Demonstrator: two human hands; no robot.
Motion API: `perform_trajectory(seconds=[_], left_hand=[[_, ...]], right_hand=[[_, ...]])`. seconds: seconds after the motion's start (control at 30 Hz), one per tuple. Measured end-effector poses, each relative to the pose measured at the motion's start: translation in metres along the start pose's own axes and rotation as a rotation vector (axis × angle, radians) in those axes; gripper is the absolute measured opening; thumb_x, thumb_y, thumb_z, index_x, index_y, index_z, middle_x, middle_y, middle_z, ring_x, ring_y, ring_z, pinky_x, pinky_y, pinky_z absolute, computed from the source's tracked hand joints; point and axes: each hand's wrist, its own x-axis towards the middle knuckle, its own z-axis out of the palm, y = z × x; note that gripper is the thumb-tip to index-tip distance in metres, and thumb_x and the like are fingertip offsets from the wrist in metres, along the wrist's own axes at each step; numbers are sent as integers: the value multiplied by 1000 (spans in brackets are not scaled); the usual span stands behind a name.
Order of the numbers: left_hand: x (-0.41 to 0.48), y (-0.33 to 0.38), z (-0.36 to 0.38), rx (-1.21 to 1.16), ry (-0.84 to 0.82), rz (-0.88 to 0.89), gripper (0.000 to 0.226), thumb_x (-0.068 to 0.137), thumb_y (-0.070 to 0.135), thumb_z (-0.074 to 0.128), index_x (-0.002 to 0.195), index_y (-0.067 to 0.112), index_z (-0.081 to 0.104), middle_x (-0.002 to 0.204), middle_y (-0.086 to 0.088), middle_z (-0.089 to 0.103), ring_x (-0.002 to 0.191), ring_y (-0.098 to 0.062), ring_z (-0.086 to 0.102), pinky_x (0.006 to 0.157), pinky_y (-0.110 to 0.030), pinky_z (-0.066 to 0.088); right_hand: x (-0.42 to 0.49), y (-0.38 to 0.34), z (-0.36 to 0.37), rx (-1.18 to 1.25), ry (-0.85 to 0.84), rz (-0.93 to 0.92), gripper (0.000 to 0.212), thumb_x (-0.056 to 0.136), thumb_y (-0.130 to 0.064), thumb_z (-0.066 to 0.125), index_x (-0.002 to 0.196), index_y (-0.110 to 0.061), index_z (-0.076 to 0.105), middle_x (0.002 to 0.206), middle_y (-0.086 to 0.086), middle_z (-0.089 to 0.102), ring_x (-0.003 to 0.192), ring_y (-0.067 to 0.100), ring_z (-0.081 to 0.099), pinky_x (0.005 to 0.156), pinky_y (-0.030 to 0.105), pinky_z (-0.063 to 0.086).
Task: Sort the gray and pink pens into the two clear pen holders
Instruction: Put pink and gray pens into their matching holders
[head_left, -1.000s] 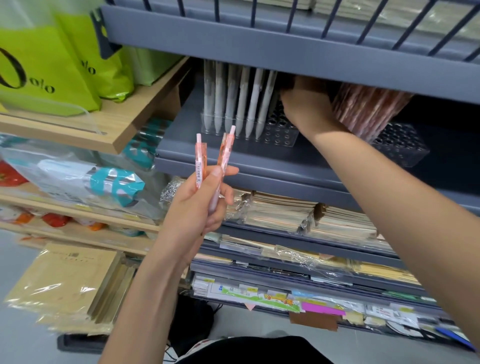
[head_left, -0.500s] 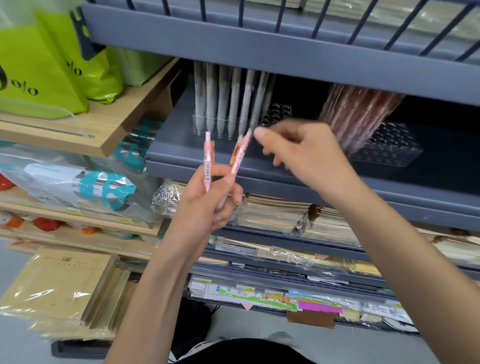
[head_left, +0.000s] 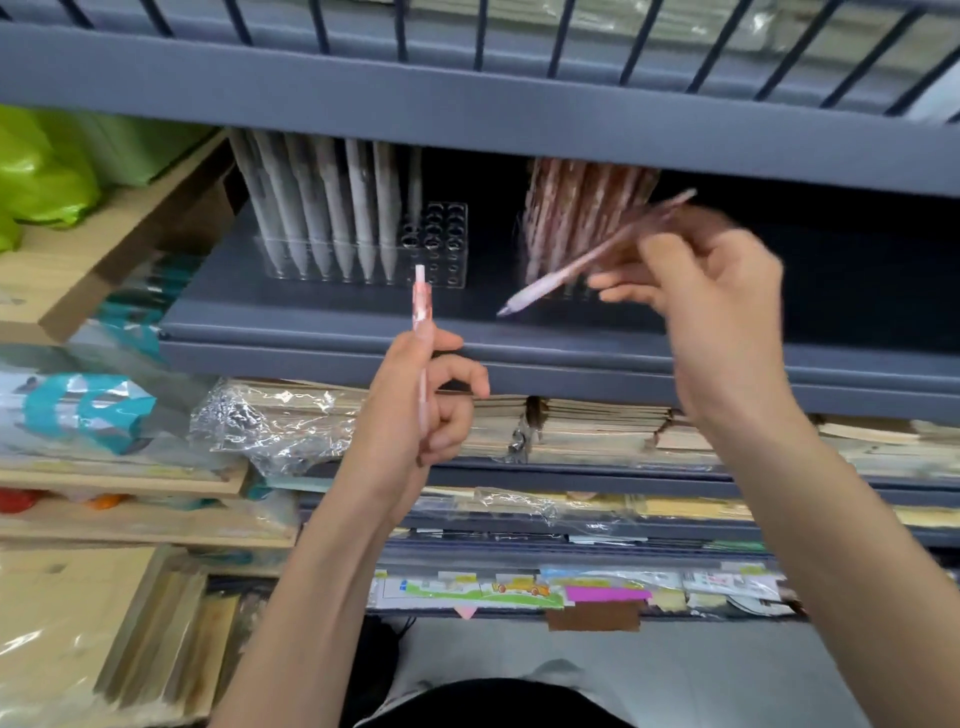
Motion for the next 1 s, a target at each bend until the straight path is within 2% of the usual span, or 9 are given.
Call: perform_trajectory(seconds=[0.13, 0.23, 0.47, 0.6, 0.7, 0.77, 0.87, 0.93, 1.0], left_hand=[[4, -5, 13, -49, -24, -16, 24, 97, 40, 41, 96, 16, 43, 74, -7, 60, 39, -12, 24, 38, -20, 13], [5, -10, 23, 42, 11, 14, 16, 99, 34, 45, 96, 18, 48, 76, -2, 59, 39, -10, 26, 38, -18, 18], [3, -15, 40, 169, 57, 92, 26, 100, 37, 48, 101, 21, 69, 73, 2, 56, 41, -8, 29, 38, -19, 24], [-1, -18, 41, 261, 132, 80, 31, 105, 37, 46, 105, 23, 74, 68, 5, 52, 44, -7, 28, 40, -19, 24], [-1, -19, 44, 211, 176, 65, 24, 100, 29, 49, 107, 18, 70, 67, 3, 55, 44, -8, 28, 41, -21, 22], [-1, -20, 48, 165, 208, 87, 17, 92, 23, 50, 98, 14, 63, 68, -1, 58, 44, -10, 29, 42, -22, 23], [1, -20, 52, 172, 236, 143, 8, 89, 19, 54, 86, 17, 61, 75, -3, 59, 47, -11, 34, 44, -22, 28], [2, -22, 55, 190, 262, 166, 8, 87, 20, 59, 84, 21, 66, 76, -2, 58, 50, -12, 38, 48, -22, 33], [3, -25, 57, 205, 277, 185, 9, 86, 23, 62, 86, 25, 70, 67, -1, 52, 54, -13, 42, 53, -23, 38]], right_hand=[[16, 1, -40, -141, 234, -178, 13, 87, -15, 53, 92, -14, 65, 79, -3, 72, 73, 23, 72, 74, 40, 60], [30, 8, -60, -281, 271, -212, 20, 86, -21, 53, 91, -10, 69, 80, -1, 74, 77, 19, 72, 79, 47, 58], [60, 24, -63, -446, 108, -253, 17, 88, -23, 52, 86, -21, 69, 82, 2, 72, 80, 21, 70, 81, 45, 56], [76, 24, -52, -631, -28, -255, 19, 88, -33, 53, 86, -20, 66, 82, 1, 70, 86, 18, 70, 80, 30, 53], [83, 22, -45, -702, -132, -201, 18, 92, -35, 51, 87, -21, 63, 81, 0, 67, 86, 23, 68, 85, 36, 52], [85, 20, -41, -674, -155, -166, 15, 95, -35, 53, 88, -23, 60, 87, 0, 68, 91, 23, 67, 92, 43, 51], [88, 17, -38, -735, -169, -168, 22, 97, -42, 50, 99, -25, 64, 101, 1, 70, 103, 22, 65, 99, 35, 46], [89, 16, -38, -745, -176, -142, 29, 97, -45, 49, 106, -23, 67, 108, 1, 71, 108, 22, 63, 102, 35, 45], [86, 13, -41, -692, -171, -113, 23, 95, -47, 53, 91, -28, 67, 94, -7, 71, 99, 18, 65, 96, 32, 47]])
